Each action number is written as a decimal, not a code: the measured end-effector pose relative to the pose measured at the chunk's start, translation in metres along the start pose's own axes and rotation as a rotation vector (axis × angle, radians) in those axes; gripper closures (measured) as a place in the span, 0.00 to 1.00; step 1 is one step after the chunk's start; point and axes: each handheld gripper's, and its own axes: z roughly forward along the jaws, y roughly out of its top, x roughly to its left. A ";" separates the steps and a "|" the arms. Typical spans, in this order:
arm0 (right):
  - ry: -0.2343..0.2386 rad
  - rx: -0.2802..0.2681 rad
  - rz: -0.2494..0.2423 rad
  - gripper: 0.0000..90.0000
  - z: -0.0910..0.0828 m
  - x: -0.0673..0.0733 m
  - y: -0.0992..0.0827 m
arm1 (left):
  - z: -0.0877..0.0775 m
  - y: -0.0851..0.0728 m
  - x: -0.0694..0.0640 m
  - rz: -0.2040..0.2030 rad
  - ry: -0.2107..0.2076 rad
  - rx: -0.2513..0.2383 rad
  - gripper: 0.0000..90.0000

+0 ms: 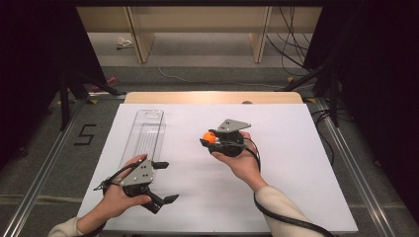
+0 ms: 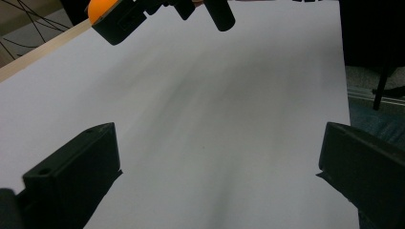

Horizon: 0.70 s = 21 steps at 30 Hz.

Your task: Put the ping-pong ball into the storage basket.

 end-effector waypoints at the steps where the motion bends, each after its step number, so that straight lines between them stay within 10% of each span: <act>1: -0.002 -0.001 0.000 0.57 0.000 0.000 0.001 | 0.000 0.000 0.000 0.000 0.000 0.000 0.00; 21: 0.008 -0.003 -0.004 0.57 0.008 0.001 0.005 | 0.000 0.000 0.000 -0.002 -0.002 -0.003 0.00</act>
